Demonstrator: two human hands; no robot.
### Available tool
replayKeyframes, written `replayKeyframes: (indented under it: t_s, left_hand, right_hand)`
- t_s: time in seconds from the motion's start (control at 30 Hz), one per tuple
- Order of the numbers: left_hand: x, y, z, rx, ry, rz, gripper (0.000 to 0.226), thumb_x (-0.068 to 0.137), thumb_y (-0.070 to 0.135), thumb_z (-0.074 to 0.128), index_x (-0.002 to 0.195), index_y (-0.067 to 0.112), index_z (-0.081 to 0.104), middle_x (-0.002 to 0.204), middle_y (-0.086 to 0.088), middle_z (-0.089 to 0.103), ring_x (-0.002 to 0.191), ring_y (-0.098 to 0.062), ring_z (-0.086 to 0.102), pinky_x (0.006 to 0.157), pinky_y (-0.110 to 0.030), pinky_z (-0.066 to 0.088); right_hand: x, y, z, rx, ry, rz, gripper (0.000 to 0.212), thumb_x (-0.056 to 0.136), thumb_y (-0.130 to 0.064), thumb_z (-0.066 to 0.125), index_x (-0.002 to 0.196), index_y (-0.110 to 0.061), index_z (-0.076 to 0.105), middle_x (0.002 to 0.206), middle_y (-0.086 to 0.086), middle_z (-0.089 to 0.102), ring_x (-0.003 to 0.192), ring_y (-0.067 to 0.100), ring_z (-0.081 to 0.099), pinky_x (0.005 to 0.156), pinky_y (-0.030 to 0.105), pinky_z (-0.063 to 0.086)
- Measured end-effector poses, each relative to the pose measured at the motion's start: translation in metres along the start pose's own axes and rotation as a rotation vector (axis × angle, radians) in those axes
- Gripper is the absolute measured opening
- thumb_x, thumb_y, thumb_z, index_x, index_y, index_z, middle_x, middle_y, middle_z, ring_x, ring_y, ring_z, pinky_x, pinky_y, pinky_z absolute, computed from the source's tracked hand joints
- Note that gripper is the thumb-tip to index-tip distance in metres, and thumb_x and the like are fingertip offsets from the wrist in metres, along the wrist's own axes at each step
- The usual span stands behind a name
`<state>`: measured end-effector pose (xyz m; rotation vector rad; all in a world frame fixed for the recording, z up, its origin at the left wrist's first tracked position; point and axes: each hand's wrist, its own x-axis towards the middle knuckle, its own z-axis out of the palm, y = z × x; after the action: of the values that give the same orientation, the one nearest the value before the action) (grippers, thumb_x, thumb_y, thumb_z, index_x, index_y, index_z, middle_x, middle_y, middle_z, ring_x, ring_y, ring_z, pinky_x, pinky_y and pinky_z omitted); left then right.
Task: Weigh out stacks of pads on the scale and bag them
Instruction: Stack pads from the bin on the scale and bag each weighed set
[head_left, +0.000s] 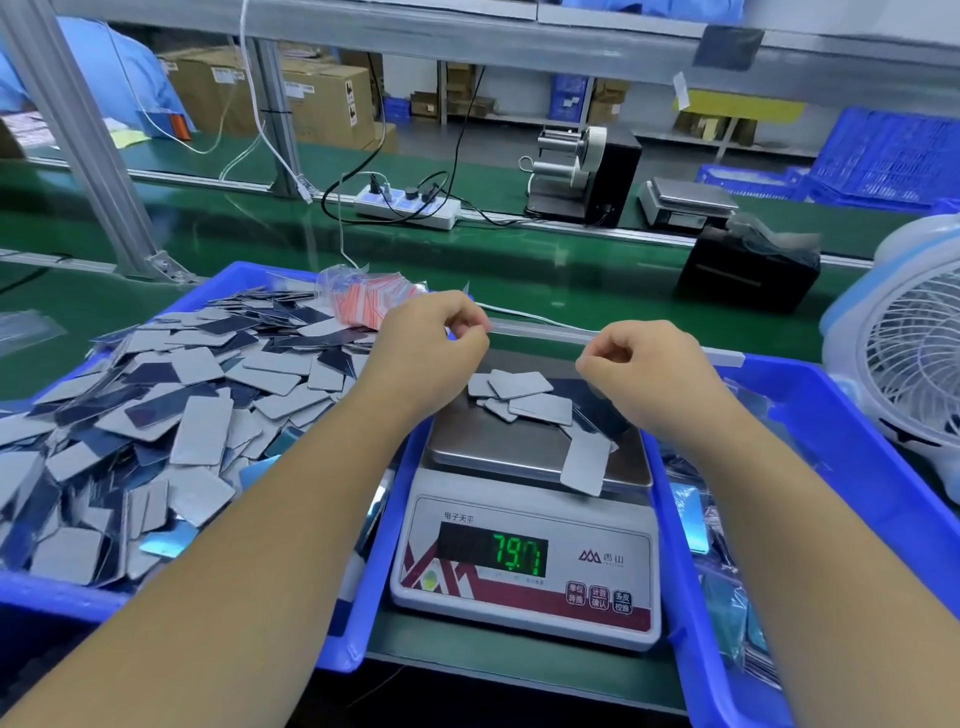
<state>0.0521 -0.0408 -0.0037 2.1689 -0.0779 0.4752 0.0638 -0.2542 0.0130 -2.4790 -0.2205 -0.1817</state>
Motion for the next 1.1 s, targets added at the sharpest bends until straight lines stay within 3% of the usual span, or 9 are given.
replayKeyframes:
  t_s: [0.37, 0.5, 0.6, 0.77, 0.87, 0.97, 1.1]
  left_hand:
    - [0.002, -0.004, -0.003, 0.014, -0.022, -0.086, 0.023, 0.089, 0.013, 0.053, 0.082, 0.030, 0.067, 0.068, 0.009, 0.054, 0.056, -0.001, 0.046, 0.050, -0.010, 0.038]
    - [0.006, -0.010, -0.010, 0.057, -0.046, -0.180, 0.021, 0.090, 0.013, 0.052, 0.094, 0.028, 0.065, 0.075, 0.010, 0.056, 0.066, -0.004, 0.051, 0.056, -0.018, 0.037]
    - [0.006, -0.011, -0.012, 0.055, -0.049, -0.182, 0.020, 0.091, 0.014, 0.053, 0.096, 0.029, 0.065, 0.078, 0.010, 0.058, 0.069, -0.004, 0.052, 0.058, -0.017, 0.037]
    - [0.000, -0.007, -0.004, 0.079, -0.133, -0.009, 0.016, 0.091, 0.022, 0.059, 0.100, 0.033, 0.066, 0.092, 0.014, 0.059, 0.080, -0.002, 0.054, 0.068, -0.015, 0.039]
    - [-0.003, -0.005, 0.002, 0.104, -0.258, 0.213, 0.020, 0.093, 0.026, 0.065, 0.109, 0.032, 0.074, 0.111, 0.019, 0.063, 0.101, 0.003, 0.054, 0.087, -0.008, 0.035]
    - [-0.005, -0.002, 0.012, 0.193, -0.358, 0.356, 0.021, 0.093, 0.028, 0.067, 0.112, 0.030, 0.076, 0.124, 0.016, 0.065, 0.117, -0.003, 0.050, 0.102, -0.020, 0.035]
    - [-0.006, -0.002, 0.022, 0.250, -0.407, 0.402, 0.018, 0.093, 0.028, 0.068, 0.108, 0.029, 0.078, 0.119, 0.015, 0.068, 0.107, -0.004, 0.051, 0.098, -0.027, 0.039]
  right_hand:
    - [-0.001, -0.001, -0.001, -0.016, -0.004, -0.020, 0.017, 0.084, -0.026, 0.060, 0.068, -0.027, 0.067, 0.065, -0.022, 0.065, 0.062, 0.002, 0.057, 0.052, 0.019, 0.039]
    - [-0.001, 0.000, 0.000, -0.017, -0.008, -0.029, 0.015, 0.084, -0.028, 0.061, 0.070, -0.028, 0.067, 0.065, -0.027, 0.062, 0.063, -0.009, 0.054, 0.045, 0.011, 0.034]
    - [-0.002, 0.002, 0.000, -0.008, -0.017, -0.026, 0.015, 0.085, -0.029, 0.061, 0.071, -0.028, 0.067, 0.065, -0.027, 0.062, 0.060, -0.004, 0.055, 0.046, 0.012, 0.035]
    - [-0.005, -0.005, -0.012, 0.005, -0.052, -0.056, 0.015, 0.084, -0.022, 0.063, 0.071, -0.027, 0.068, 0.064, -0.017, 0.066, 0.056, -0.003, 0.055, 0.049, 0.013, 0.040]
    - [-0.013, -0.016, -0.031, -0.222, -0.255, -0.177, 0.006, 0.079, -0.032, 0.070, 0.076, -0.033, 0.065, 0.074, -0.017, 0.066, 0.068, -0.002, 0.058, 0.054, 0.013, 0.042]
    - [-0.028, -0.026, -0.035, -0.459, -0.478, -0.219, 0.034, 0.067, -0.058, 0.075, 0.084, -0.035, 0.057, 0.085, -0.018, 0.060, 0.077, -0.003, 0.054, 0.064, 0.023, 0.046]
    - [-0.040, -0.033, -0.020, -0.585, -0.585, -0.237, 0.055, 0.060, -0.070, 0.076, 0.080, -0.028, 0.047, 0.085, -0.012, 0.056, 0.074, 0.003, 0.048, 0.059, 0.029, 0.041]
